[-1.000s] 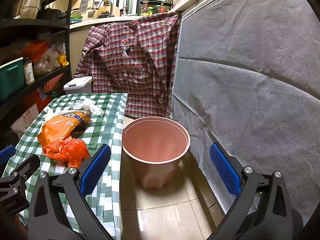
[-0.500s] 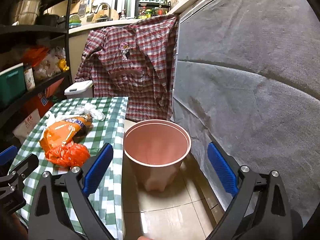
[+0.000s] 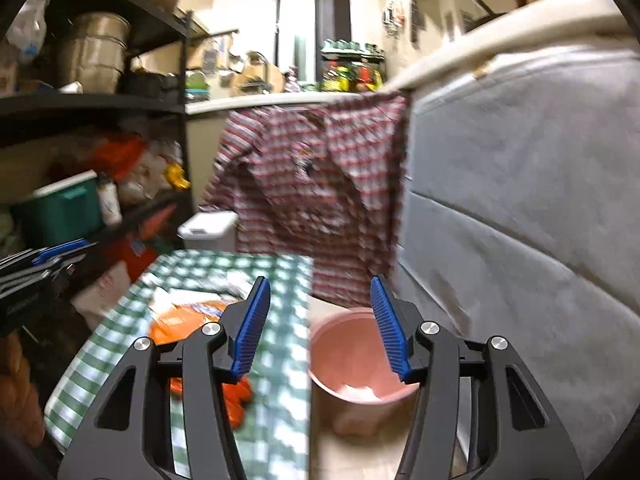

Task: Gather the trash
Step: 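Grasp the orange snack bag with the left tool while the right tool grasps the red plastic bag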

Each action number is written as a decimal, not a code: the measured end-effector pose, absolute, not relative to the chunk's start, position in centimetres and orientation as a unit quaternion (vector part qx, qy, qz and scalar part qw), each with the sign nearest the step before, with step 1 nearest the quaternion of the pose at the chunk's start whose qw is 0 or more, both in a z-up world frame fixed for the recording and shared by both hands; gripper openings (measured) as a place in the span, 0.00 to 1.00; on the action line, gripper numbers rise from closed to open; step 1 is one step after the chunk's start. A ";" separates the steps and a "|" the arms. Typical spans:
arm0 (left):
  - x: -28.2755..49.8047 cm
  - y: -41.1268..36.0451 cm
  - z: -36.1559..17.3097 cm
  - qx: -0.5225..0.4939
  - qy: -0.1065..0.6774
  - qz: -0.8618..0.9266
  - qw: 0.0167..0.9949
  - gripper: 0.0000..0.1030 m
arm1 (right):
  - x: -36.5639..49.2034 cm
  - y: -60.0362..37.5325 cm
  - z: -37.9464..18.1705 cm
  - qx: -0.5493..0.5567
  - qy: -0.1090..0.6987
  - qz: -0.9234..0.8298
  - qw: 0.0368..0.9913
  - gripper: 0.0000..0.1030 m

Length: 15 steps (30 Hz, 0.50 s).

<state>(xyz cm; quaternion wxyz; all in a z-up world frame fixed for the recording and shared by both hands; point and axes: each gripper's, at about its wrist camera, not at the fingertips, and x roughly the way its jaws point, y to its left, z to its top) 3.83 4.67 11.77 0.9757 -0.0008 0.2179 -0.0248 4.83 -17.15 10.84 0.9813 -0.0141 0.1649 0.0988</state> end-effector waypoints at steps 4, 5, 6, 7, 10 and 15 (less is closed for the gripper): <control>6.2 7.3 13.7 0.014 0.184 -0.040 0.982 0.21 | 6.8 -14.9 12.2 -0.018 0.162 0.132 0.978 0.43; 7.1 8.1 13.6 0.017 0.182 -0.043 0.982 0.21 | 7.6 -14.1 12.2 -0.022 0.166 0.147 0.975 0.42; 8.0 8.8 13.4 0.018 0.186 -0.043 0.982 0.21 | 8.2 -13.3 12.1 -0.028 0.170 0.162 0.972 0.41; 8.7 9.6 12.9 0.014 0.189 -0.042 0.981 0.20 | 8.6 -12.5 11.8 -0.035 0.173 0.177 0.968 0.41; 10.2 11.1 10.6 0.018 0.202 -0.025 0.979 0.20 | 10.0 -10.2 9.6 -0.059 0.185 0.207 0.959 0.41; 12.6 14.1 5.9 -0.041 0.281 -0.024 0.959 0.20 | 12.5 -8.8 3.4 -0.039 0.252 0.235 0.938 0.42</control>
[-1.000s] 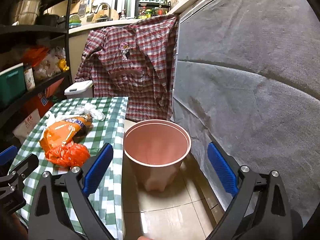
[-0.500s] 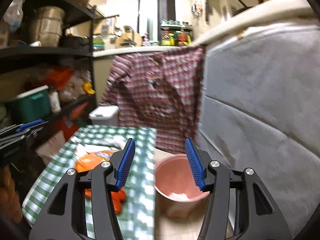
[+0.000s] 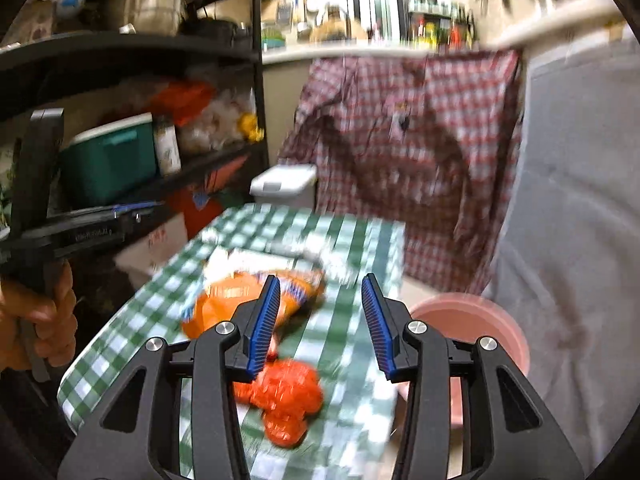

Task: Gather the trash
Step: 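Grasp the orange snack bag with the left tool while the right tool grasps the red plastic bag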

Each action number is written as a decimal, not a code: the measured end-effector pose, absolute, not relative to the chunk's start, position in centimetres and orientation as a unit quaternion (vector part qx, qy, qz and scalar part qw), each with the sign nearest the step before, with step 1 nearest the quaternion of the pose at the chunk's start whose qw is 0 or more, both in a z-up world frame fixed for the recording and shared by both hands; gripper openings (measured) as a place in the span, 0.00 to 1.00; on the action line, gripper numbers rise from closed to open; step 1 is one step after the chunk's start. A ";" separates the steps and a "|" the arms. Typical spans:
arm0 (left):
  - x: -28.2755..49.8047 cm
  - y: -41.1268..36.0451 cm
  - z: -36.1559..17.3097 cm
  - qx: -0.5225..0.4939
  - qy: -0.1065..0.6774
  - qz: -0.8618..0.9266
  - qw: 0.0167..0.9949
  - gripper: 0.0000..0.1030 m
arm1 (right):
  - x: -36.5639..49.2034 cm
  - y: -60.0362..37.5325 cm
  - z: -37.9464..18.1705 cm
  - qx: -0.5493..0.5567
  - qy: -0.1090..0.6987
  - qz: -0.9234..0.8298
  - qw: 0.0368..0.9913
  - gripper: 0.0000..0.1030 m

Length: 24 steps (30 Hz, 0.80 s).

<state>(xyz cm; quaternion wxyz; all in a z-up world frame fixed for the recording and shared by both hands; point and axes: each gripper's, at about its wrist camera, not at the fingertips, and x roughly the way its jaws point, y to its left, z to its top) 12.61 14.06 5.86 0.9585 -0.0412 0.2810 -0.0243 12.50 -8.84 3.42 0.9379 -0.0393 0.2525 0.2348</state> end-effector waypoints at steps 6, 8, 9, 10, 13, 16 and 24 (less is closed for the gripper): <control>14.8 15.5 1.9 -0.064 0.335 -0.019 0.940 0.20 | 13.1 -6.4 -1.0 -0.060 0.297 0.256 0.918 0.51; 15.3 16.0 0.6 -0.077 0.353 -0.019 0.932 0.21 | 13.6 -5.9 -2.0 -0.061 0.318 0.260 0.910 0.54; 15.7 16.1 -0.2 -0.080 0.365 -0.018 0.927 0.21 | 14.0 -5.7 -2.6 -0.059 0.331 0.264 0.904 0.55; 15.8 16.4 -0.7 -0.081 0.373 -0.017 0.924 0.21 | 14.3 -5.5 -3.2 -0.058 0.345 0.265 0.899 0.55; 16.2 16.6 -2.1 -0.082 0.395 -0.016 0.915 0.33 | 15.1 -4.7 -5.3 -0.077 0.383 0.262 0.882 0.57; 16.6 17.0 -3.3 -0.092 0.417 -0.020 0.904 0.39 | 15.4 -4.2 -6.7 -0.082 0.409 0.260 0.871 0.57; 17.2 16.1 -4.9 -0.088 0.448 -0.036 0.889 0.32 | 15.7 -4.5 -7.6 -0.077 0.428 0.254 0.864 0.57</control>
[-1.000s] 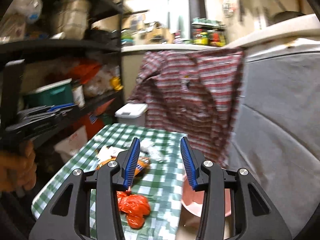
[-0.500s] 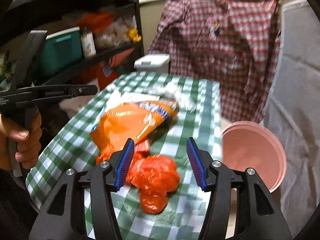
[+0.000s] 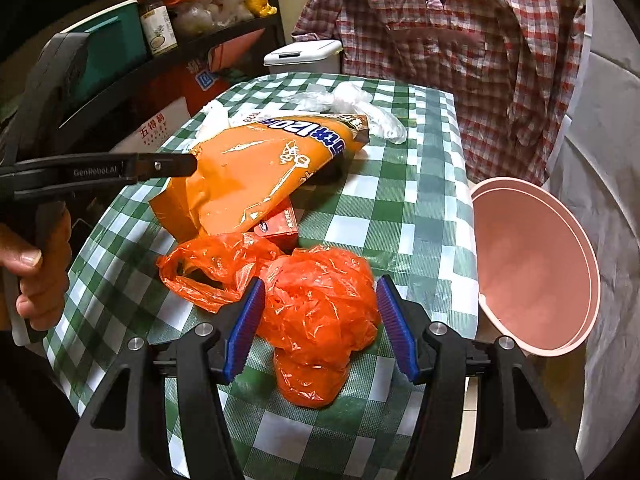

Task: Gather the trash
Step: 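Grasp the orange snack bag with the left tool while the right tool grasps the red plastic bag, then carry both bags over the pink bucket and open both tools to drop them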

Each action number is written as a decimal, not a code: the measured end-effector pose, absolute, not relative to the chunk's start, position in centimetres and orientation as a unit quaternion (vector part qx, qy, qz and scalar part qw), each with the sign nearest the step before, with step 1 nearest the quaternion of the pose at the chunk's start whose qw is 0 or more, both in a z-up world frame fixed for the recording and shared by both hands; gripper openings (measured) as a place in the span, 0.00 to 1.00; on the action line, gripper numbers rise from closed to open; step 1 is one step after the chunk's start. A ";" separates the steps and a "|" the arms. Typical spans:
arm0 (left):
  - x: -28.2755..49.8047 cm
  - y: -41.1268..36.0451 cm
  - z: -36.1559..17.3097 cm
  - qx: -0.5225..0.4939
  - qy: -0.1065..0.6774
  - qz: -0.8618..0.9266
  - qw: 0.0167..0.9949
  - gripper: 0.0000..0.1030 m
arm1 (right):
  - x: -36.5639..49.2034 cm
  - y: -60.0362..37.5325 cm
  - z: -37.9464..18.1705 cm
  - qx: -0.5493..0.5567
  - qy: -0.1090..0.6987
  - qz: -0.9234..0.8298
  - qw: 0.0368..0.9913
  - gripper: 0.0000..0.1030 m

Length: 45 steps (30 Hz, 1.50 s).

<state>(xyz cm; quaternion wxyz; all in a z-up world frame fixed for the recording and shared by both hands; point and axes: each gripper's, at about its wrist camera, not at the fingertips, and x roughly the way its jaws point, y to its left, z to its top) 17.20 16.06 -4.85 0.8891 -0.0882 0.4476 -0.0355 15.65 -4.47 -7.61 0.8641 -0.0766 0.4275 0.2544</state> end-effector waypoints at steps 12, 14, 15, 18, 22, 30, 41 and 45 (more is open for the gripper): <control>17.1 16.0 -3.7 -0.085 0.442 -0.032 0.892 0.03 | 15.2 -4.9 -6.8 -0.077 0.424 0.256 0.865 0.36; 17.0 15.9 -3.1 -0.084 0.434 -0.032 0.896 0.03 | 14.9 -5.0 -6.3 -0.075 0.419 0.257 0.868 0.35; 16.9 15.8 -2.7 -0.085 0.429 -0.033 0.899 0.03 | 14.8 -5.1 -6.0 -0.074 0.416 0.257 0.869 0.34; 16.7 15.5 -1.9 -0.087 0.419 -0.032 0.903 0.03 | 14.3 -5.6 -5.2 -0.071 0.405 0.254 0.875 0.34; 16.2 14.9 -0.9 -0.086 0.404 -0.031 0.910 0.03 | 14.0 -6.5 -4.0 -0.059 0.393 0.248 0.883 0.34; 15.5 13.4 0.9 -0.078 0.381 -0.036 0.920 0.03 | 14.1 -9.8 -2.0 -0.032 0.372 0.220 0.901 0.34; 16.3 10.8 2.3 -0.079 0.366 -0.053 0.926 0.03 | 15.8 -15.2 3.8 -0.031 0.324 0.158 0.932 0.34; 17.0 9.3 2.6 -0.078 0.364 -0.064 0.926 0.03 | 16.8 -17.7 5.8 -0.029 0.312 0.134 0.940 0.34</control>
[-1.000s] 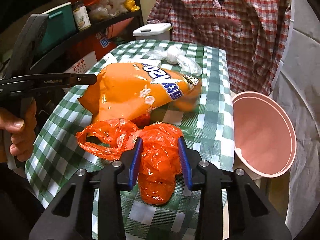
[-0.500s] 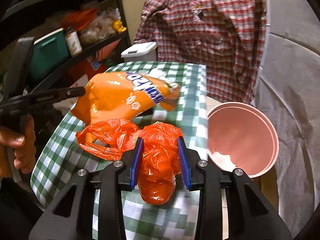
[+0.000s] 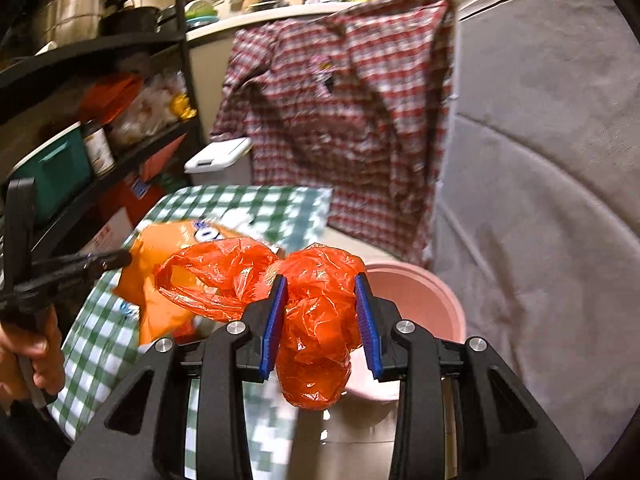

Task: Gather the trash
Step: 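Carry both bags over the pink bucket and open both tools to drop them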

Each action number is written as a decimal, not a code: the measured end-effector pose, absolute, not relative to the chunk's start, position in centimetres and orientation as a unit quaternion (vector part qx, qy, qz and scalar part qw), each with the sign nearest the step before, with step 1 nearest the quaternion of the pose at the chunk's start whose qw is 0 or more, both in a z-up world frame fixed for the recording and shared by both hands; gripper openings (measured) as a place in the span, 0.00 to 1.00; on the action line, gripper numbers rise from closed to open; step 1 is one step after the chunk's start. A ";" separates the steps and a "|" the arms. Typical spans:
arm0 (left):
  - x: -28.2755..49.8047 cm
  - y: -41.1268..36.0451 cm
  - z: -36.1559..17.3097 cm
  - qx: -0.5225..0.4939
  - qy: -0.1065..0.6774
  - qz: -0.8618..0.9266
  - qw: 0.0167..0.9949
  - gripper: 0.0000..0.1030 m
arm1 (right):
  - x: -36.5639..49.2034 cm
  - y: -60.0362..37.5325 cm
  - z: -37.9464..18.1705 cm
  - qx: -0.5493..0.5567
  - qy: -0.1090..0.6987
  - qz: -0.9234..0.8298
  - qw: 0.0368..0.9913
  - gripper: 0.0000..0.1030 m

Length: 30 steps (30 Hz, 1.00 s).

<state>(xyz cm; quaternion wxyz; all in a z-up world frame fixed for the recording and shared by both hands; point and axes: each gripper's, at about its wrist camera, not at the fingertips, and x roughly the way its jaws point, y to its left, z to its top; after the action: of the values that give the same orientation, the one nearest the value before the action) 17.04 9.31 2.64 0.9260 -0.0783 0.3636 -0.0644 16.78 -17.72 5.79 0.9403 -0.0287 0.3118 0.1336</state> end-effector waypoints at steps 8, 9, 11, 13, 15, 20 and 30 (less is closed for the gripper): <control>19.1 5.3 2.6 -0.070 0.371 -0.087 0.922 0.03 | 18.6 -20.6 7.6 -0.065 0.292 0.098 0.949 0.34; 19.5 4.8 2.5 -0.069 0.374 -0.089 0.921 0.03 | 18.9 -21.0 7.7 -0.066 0.290 0.093 0.950 0.34; 20.0 4.1 2.4 -0.068 0.377 -0.092 0.919 0.03 | 19.3 -21.6 7.5 -0.063 0.286 0.084 0.952 0.34; 20.6 3.2 2.2 -0.063 0.380 -0.093 0.918 0.03 | 19.6 -22.4 6.9 -0.057 0.284 0.076 0.954 0.34; 21.3 2.1 2.1 -0.056 0.383 -0.094 0.917 0.03 | 19.9 -22.9 6.2 -0.048 0.286 0.068 0.954 0.34; 22.7 0.0 1.4 -0.044 0.393 -0.097 0.913 0.03 | 20.7 -24.2 4.7 -0.023 0.297 0.055 0.953 0.34; 25.2 -3.5 0.0 -0.025 0.412 -0.095 0.906 0.03 | 22.8 -23.8 2.9 -0.040 0.307 0.048 0.950 0.35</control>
<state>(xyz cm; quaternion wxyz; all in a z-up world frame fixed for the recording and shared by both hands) 25.19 -3.46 -0.04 0.9061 -0.0249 0.4116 -0.0947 22.81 -23.81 2.93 0.9496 -0.0400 0.3071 0.0477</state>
